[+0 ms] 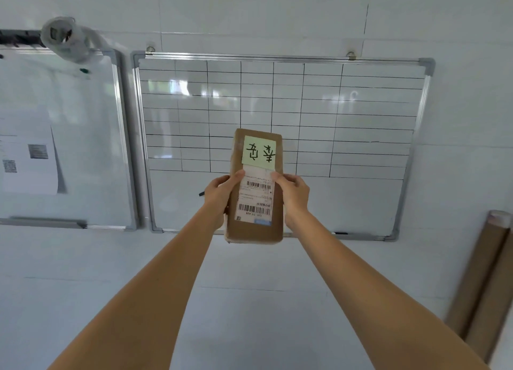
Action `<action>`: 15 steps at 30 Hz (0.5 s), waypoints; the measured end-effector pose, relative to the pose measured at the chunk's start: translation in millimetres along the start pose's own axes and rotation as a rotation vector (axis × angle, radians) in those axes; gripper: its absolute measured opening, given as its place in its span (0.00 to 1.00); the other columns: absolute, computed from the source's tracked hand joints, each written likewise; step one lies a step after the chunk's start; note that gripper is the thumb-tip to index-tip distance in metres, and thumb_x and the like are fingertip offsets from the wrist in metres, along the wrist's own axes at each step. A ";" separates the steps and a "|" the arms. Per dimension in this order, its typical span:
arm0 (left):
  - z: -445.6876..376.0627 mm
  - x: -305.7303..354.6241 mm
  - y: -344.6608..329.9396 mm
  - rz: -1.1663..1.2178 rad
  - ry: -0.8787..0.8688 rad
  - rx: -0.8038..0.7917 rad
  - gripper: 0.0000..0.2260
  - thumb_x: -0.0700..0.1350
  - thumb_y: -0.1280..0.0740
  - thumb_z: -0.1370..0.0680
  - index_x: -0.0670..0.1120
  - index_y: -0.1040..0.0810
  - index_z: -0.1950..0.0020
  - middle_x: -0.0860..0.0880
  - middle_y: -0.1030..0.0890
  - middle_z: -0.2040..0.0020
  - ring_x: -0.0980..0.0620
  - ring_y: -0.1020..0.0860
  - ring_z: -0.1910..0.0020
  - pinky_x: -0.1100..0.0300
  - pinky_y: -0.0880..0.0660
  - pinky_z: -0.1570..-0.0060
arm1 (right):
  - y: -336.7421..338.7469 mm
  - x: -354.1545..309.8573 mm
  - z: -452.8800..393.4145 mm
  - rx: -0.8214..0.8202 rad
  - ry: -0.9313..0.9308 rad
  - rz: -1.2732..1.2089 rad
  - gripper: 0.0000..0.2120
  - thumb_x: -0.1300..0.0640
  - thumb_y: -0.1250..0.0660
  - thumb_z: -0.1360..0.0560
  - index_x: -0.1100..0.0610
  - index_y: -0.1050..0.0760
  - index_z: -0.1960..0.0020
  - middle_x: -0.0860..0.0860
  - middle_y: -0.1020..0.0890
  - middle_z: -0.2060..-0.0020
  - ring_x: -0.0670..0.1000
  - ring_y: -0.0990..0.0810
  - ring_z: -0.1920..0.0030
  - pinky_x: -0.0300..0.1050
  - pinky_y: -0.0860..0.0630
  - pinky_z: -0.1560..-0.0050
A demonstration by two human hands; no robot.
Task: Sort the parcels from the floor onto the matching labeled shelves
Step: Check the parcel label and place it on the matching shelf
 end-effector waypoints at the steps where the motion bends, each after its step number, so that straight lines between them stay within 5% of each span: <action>1: -0.2 3.2 2.4 -0.018 0.003 -0.049 0.27 0.54 0.23 0.30 0.44 0.24 0.35 0.44 0.14 0.48 0.45 0.15 0.52 0.52 0.17 0.55 | 3.6 0.3 -1.4 -0.061 -0.092 -0.065 0.15 0.53 0.24 0.26 0.57 0.25 0.45 0.53 0.16 0.53 0.52 0.18 0.53 0.45 0.22 0.54; 5: 3.1 10.6 3.9 -0.035 0.010 -0.145 0.23 0.52 0.24 0.29 0.43 0.21 0.38 0.44 0.13 0.50 0.44 0.14 0.55 0.52 0.17 0.58 | 12.3 -1.2 -5.5 -0.244 -0.226 -0.077 0.30 0.47 0.22 0.29 0.57 0.27 0.33 0.53 0.15 0.49 0.53 0.17 0.51 0.48 0.20 0.57; 10: 7.1 4.9 2.7 -0.039 0.031 -0.166 0.22 0.53 0.26 0.27 0.44 0.21 0.38 0.44 0.14 0.49 0.44 0.15 0.54 0.52 0.17 0.58 | 11.0 -3.9 -3.7 -0.252 -0.231 -0.076 0.33 0.46 0.22 0.32 0.56 0.28 0.31 0.55 0.15 0.47 0.55 0.18 0.50 0.49 0.19 0.55; 15: 12.2 6.1 9.8 -0.185 0.088 -0.319 0.20 0.57 0.31 0.24 0.44 0.19 0.40 0.43 0.14 0.50 0.45 0.15 0.59 0.55 0.17 0.61 | 15.9 -8.9 0.3 -0.336 -0.287 -0.080 0.17 0.46 0.26 0.26 0.56 0.22 0.44 0.55 0.17 0.52 0.55 0.19 0.52 0.51 0.20 0.48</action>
Point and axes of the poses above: each hand's wrist, its own z-axis away from the middle knuckle, its own y-axis out of the back of the hand, x = y × z, the point moved 3 cm from there along -z, towards the middle knuckle
